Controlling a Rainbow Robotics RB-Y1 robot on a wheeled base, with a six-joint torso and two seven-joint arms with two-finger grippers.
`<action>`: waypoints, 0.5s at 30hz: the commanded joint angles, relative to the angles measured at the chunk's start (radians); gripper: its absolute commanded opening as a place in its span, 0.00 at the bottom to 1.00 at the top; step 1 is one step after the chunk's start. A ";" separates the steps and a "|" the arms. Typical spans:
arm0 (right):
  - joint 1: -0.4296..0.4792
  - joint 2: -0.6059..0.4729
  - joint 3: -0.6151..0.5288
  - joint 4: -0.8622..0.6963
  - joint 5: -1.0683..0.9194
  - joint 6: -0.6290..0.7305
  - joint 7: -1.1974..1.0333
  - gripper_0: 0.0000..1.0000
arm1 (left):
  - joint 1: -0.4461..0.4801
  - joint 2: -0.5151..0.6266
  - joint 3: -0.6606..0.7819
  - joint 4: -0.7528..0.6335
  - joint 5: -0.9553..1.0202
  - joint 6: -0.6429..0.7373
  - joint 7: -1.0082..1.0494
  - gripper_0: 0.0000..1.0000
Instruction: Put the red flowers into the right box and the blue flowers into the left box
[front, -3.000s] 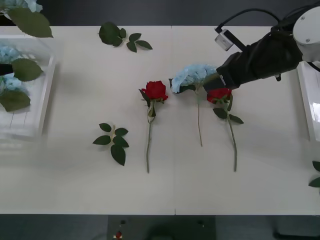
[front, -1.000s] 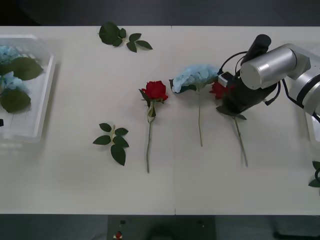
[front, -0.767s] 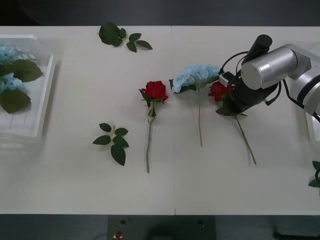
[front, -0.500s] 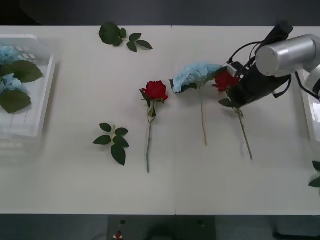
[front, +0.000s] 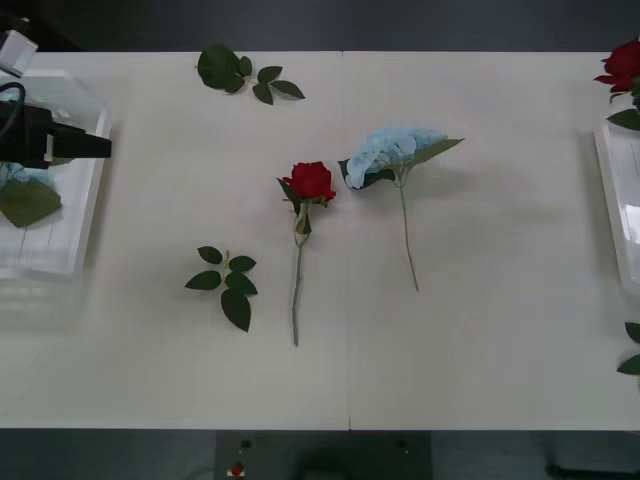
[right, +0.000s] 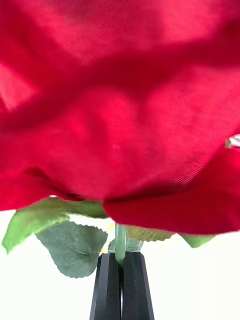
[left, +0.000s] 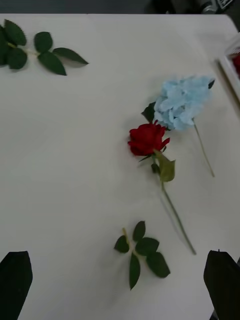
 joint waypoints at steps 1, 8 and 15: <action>-0.024 -0.049 -0.015 0.057 0.057 -0.026 0.053 0.00 | -0.009 -0.103 -0.013 -0.019 0.005 -0.066 -0.068 1.00; -0.002 -0.010 -0.015 0.263 0.158 -0.214 0.057 0.00 | -0.005 -0.238 -0.081 -0.019 -0.098 -0.132 -0.139 1.00; 0.031 0.092 -0.015 0.487 0.272 -0.428 0.051 0.00 | -0.004 -0.251 -0.205 -0.019 -0.144 -0.247 -0.131 1.00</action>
